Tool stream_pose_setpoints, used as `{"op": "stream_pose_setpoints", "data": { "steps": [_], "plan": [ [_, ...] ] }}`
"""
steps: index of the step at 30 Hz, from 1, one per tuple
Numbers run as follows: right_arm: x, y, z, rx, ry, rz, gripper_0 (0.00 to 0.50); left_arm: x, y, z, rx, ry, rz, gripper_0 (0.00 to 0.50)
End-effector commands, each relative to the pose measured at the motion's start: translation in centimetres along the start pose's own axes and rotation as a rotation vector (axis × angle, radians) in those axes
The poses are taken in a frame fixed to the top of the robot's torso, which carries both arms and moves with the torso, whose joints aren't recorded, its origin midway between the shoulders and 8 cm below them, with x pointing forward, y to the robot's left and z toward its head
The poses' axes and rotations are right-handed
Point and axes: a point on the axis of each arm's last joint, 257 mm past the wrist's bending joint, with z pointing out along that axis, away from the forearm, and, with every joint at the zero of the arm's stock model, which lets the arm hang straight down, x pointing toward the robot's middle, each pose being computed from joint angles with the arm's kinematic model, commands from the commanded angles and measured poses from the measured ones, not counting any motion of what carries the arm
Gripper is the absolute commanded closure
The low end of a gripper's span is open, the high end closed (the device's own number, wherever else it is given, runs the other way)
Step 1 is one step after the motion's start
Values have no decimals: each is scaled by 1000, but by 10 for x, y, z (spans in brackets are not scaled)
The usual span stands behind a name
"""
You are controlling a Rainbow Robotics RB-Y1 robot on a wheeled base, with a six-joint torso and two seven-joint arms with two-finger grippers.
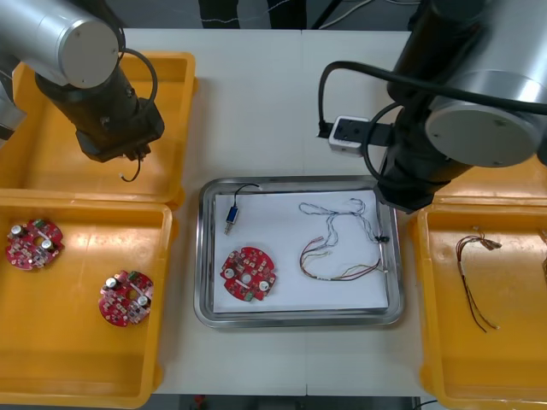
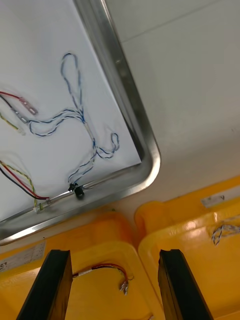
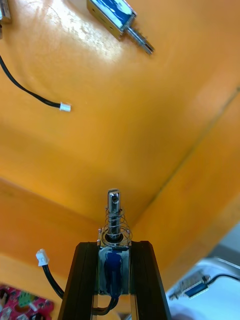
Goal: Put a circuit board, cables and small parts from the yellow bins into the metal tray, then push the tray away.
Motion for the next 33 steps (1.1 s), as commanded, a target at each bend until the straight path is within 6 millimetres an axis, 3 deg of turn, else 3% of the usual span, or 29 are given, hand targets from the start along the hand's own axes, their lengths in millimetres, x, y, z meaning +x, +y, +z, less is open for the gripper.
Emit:
{"op": "stream_pose_setpoints", "data": {
  "steps": [1, 6, 14, 27, 33],
  "plan": [
    [22, -23, -23, 56, -42, 162, 0, -14, -21, -48, 41, -67, 168, 500],
    [24, -34, -39, 72, -103, 344, 0, 8, -46, -63, 61, -44, 239, 500],
    [56, -46, -50, 23, -130, 652, 0, 39, -86, -64, 69, -66, 347, 500],
    [148, -62, -54, 30, -86, 1019, 0, 103, -149, -45, 157, -69, 504, 500],
    [184, -65, -57, 42, -79, 1131, 0, 131, -162, -27, 164, -63, 563, 500]
  ]
}}
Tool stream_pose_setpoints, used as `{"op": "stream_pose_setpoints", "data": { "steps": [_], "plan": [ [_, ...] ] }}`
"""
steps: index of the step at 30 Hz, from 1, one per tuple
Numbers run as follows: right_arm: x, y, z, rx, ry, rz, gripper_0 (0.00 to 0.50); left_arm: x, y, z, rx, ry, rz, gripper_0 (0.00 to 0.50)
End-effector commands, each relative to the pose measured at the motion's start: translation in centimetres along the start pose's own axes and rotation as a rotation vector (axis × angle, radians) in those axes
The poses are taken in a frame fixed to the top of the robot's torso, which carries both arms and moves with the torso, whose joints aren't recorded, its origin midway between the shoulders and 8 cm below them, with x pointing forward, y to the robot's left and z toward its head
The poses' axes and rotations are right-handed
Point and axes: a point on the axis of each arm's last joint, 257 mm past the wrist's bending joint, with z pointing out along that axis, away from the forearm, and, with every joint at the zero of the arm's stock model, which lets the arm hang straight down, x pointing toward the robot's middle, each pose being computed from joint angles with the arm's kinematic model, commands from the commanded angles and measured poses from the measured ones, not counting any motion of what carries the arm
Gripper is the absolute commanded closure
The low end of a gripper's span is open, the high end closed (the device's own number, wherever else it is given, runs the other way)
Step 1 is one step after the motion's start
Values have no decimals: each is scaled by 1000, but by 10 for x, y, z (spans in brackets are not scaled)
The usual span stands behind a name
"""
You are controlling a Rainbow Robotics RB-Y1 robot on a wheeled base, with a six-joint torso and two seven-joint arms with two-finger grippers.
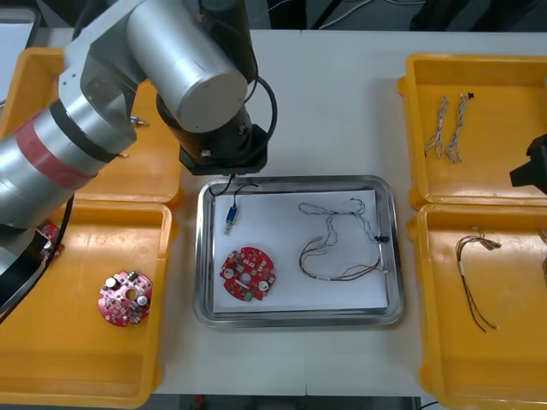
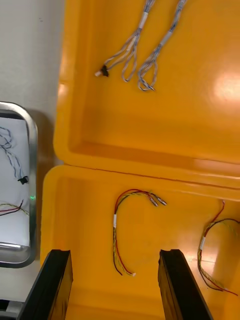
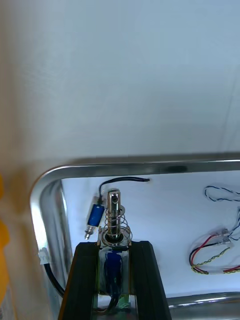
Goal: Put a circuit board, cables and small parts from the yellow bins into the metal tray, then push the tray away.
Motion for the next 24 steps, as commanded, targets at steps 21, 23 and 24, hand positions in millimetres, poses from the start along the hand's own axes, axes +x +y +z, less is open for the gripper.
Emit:
{"op": "stream_pose_setpoints", "data": {
  "steps": [21, 23, 24],
  "plan": [
    [63, -81, -1, 125, 43, 230, 0, 30, -73, 66, 35, -34, 93, 500],
    [61, -83, -2, 128, 39, 232, 0, 32, -72, 69, 28, -35, 93, 500],
    [62, -82, -2, 125, 40, 232, 0, 32, -71, 70, 25, -35, 92, 500]
  ]
}}
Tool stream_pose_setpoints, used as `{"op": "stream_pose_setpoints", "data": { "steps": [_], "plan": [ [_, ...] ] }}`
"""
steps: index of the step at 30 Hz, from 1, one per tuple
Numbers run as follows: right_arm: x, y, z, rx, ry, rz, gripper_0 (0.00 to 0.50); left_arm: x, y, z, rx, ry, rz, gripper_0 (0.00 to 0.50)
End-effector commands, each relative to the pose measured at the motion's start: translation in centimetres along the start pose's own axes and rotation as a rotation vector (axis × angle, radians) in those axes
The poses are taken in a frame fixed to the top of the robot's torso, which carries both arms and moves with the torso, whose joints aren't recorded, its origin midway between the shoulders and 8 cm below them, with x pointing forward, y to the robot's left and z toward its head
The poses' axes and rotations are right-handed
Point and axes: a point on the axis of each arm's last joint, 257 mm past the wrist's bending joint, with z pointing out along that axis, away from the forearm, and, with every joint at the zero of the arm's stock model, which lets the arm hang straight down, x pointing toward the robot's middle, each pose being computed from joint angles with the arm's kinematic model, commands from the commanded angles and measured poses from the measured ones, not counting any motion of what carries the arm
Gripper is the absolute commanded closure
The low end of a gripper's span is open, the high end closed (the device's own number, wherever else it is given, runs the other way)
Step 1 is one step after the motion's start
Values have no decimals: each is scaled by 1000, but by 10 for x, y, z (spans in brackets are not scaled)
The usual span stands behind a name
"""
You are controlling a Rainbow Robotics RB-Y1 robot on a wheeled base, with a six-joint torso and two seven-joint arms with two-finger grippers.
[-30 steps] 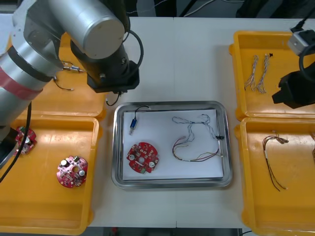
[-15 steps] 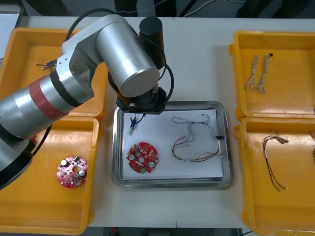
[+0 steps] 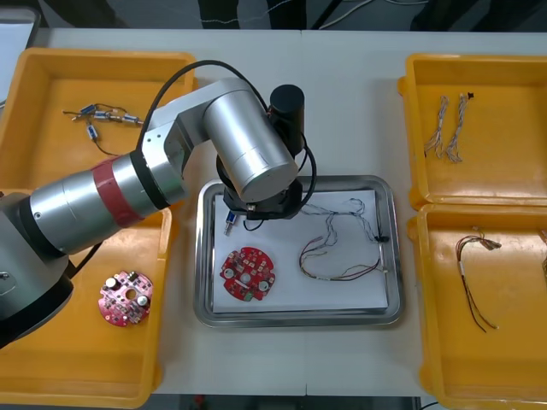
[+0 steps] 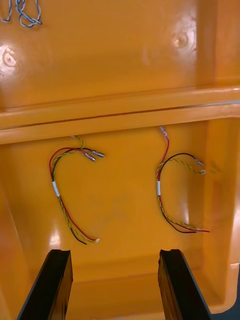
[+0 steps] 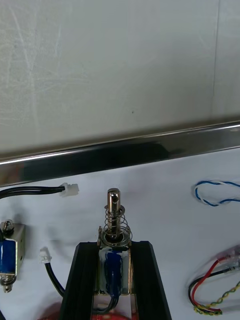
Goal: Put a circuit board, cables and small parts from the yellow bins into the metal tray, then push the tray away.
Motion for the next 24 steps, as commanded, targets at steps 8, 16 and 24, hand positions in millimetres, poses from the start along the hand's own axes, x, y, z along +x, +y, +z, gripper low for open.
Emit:
{"op": "stream_pose_setpoints", "data": {
  "steps": [8, 16, 24],
  "plan": [
    [-6, 0, -11, 0, -42, -2, 0, -5, -21, -2, 3, -51, -32, 500],
    [-7, 8, -16, -6, -58, -45, 0, -3, -18, 2, -3, -47, -48, 464],
    [-4, 18, -17, -17, -60, -111, 0, -2, -21, 4, 12, -47, -57, 157]
  ]
}}
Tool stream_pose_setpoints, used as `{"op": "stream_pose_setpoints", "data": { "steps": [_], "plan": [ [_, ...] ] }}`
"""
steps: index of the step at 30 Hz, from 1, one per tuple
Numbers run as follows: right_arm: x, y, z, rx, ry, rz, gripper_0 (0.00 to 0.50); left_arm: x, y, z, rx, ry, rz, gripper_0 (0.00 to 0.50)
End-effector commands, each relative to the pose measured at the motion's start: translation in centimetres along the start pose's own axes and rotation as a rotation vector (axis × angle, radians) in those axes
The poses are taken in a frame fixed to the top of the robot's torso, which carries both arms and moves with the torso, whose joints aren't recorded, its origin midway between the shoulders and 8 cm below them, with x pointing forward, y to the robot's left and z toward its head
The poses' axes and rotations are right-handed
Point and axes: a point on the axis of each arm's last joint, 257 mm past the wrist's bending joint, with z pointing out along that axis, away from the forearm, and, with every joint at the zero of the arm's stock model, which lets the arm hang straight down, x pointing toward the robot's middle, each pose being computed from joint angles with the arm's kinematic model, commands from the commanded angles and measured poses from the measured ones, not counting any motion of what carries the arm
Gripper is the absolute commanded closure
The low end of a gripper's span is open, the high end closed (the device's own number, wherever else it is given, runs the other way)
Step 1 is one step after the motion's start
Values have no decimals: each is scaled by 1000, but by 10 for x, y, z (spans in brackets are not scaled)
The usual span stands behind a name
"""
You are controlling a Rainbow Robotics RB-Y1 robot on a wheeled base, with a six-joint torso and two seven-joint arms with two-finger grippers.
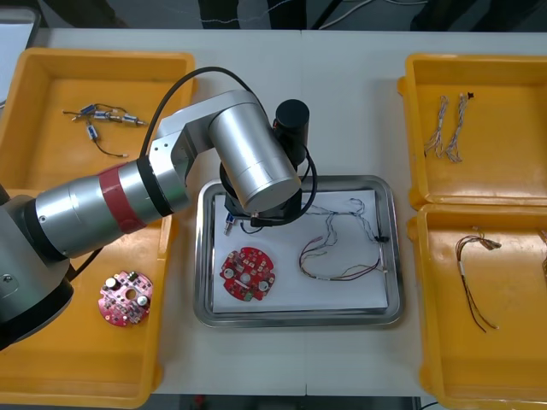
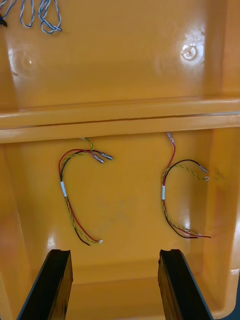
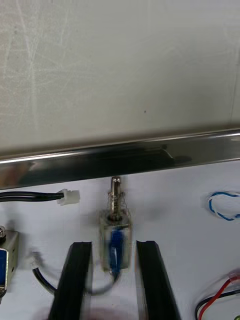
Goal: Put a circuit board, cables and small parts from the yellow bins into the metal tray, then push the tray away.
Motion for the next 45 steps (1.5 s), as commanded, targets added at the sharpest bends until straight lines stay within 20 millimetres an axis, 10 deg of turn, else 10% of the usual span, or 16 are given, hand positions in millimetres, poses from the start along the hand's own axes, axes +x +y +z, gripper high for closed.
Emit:
{"op": "stream_pose_setpoints", "data": {
  "steps": [1, 3, 23, 45],
  "plan": [
    [-3, 6, -9, -8, -29, -62, 0, -3, -21, -6, 30, -26, -24, 123],
    [-2, 7, -9, -11, -27, -72, 0, -3, -22, -6, 31, -25, -23, 0],
    [0, 10, -8, -22, -20, -107, 0, -11, -14, -24, 38, -64, -16, 0],
    [16, 50, -7, -54, 6, -276, 0, -24, 79, -123, -32, 1, -94, 0]
  ]
}}
